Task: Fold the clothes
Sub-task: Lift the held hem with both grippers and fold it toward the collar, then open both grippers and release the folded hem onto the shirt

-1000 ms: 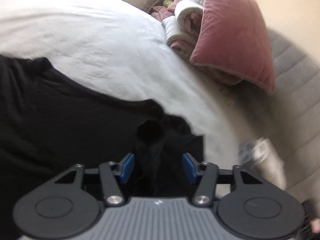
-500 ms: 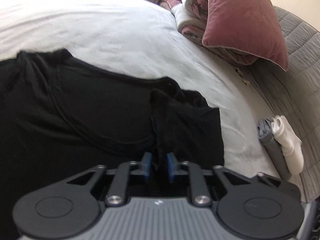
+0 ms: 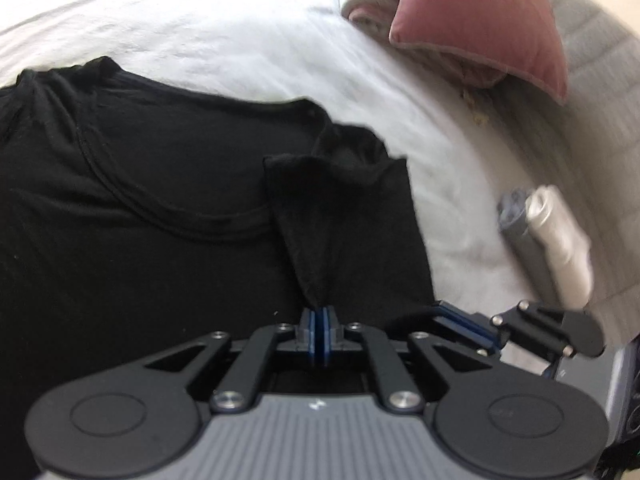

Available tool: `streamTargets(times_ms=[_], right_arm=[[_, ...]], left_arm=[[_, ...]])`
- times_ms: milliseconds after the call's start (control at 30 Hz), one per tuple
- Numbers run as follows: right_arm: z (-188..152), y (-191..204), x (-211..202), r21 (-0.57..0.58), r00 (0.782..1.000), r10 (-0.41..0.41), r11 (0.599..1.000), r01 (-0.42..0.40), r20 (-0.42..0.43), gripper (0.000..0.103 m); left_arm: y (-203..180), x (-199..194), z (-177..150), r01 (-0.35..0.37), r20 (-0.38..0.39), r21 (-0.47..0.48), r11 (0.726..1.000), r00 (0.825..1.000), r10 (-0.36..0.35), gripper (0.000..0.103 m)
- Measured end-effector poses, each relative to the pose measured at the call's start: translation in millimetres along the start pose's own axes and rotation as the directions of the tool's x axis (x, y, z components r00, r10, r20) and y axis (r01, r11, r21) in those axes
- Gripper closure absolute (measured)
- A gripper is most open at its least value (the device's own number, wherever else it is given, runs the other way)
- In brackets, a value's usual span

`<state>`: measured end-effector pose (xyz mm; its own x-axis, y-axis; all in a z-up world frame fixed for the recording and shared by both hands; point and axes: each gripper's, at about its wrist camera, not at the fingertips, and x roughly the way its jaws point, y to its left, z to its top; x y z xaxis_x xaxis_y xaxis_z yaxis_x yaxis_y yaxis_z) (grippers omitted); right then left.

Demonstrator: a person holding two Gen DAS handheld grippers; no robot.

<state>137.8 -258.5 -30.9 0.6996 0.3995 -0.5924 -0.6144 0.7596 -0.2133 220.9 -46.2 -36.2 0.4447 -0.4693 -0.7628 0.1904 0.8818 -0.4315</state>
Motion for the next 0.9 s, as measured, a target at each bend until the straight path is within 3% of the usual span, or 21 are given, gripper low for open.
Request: streamTargets(times_ms=[67, 133, 167, 300, 400, 467, 500, 567, 667, 800, 867, 900], right_arm=[[-2.2, 1.1, 6.8, -0.015, 0.999, -0.002, 1.000, 0.001, -0.042, 0.095], [-3.1, -1.0, 4.2, 0.000, 0.999, 0.010, 1.000, -0.010, -0.046, 0.090], [-3.2, -3.4, 1.2, 0.013, 0.999, 0.020, 1.000, -0.020, -0.040, 0.088], [-1.3, -20.9, -11.4, 0.118, 0.998, 0.029, 0.992, -0.035, 0.050, 0.088], [0.5, -24.8, -10.8, 0.170, 0.995, 0.026, 0.985, -0.043, 0.101, 0.088], [1.7, -26.4, -3.4, 0.185, 0.993, 0.037, 0.981, -0.058, 0.116, 0.087], [2.5, -29.0, 1.2, 0.186, 0.991, 0.078, 0.978, -0.096, 0.106, 0.087], [2.0, -25.3, 4.4, 0.149, 0.981, 0.178, 0.971, -0.187, 0.072, 0.087], [-2.1, -5.2, 6.0, 0.042, 0.963, 0.268, 0.963, -0.267, -0.007, 0.087], [6.5, -9.3, 7.6, 0.082, 0.967, 0.251, 0.964, -0.253, 0.032, 0.085], [7.1, -13.8, 2.7, 0.100, 0.974, 0.214, 0.970, -0.221, 0.076, 0.069], [7.5, -17.2, 1.2, 0.117, 0.979, 0.184, 0.974, -0.194, 0.093, 0.067]], left_arm=[[-2.8, -4.9, 1.4, -0.057, 0.052, 0.032, 0.998, 0.997, 0.056, 0.096], [-5.5, -11.7, 3.7, -0.119, 0.119, 0.059, 0.991, 0.987, 0.111, 0.084], [-6.3, -12.5, 5.3, -0.127, 0.146, 0.070, 0.989, 0.982, 0.116, 0.084], [-5.9, -2.4, 13.4, -0.042, 0.215, 0.108, 0.993, 0.976, 0.018, 0.084], [-5.7, 5.2, 19.5, 0.020, 0.264, 0.140, 0.990, 0.963, -0.057, 0.084], [-4.0, 13.9, 23.0, 0.060, 0.292, 0.157, 0.986, 0.951, -0.105, 0.078], [-0.1, 23.0, 23.9, 0.060, 0.297, 0.144, 0.988, 0.950, -0.101, 0.073], [8.1, 34.5, 26.0, 0.017, 0.295, 0.099, 0.995, 0.954, -0.046, 0.077], [12.9, 27.9, 26.7, 0.047, 0.308, 0.065, 0.997, 0.949, -0.065, 0.074], [11.8, 9.7, 20.3, 0.061, 0.339, 0.070, 0.996, 0.937, -0.081, 0.070], [10.4, 6.3, 13.6, 0.076, 0.313, 0.106, 0.991, 0.944, -0.106, 0.070], [9.8, 5.8, 10.0, 0.084, 0.293, 0.127, 0.988, 0.949, -0.118, 0.070]])
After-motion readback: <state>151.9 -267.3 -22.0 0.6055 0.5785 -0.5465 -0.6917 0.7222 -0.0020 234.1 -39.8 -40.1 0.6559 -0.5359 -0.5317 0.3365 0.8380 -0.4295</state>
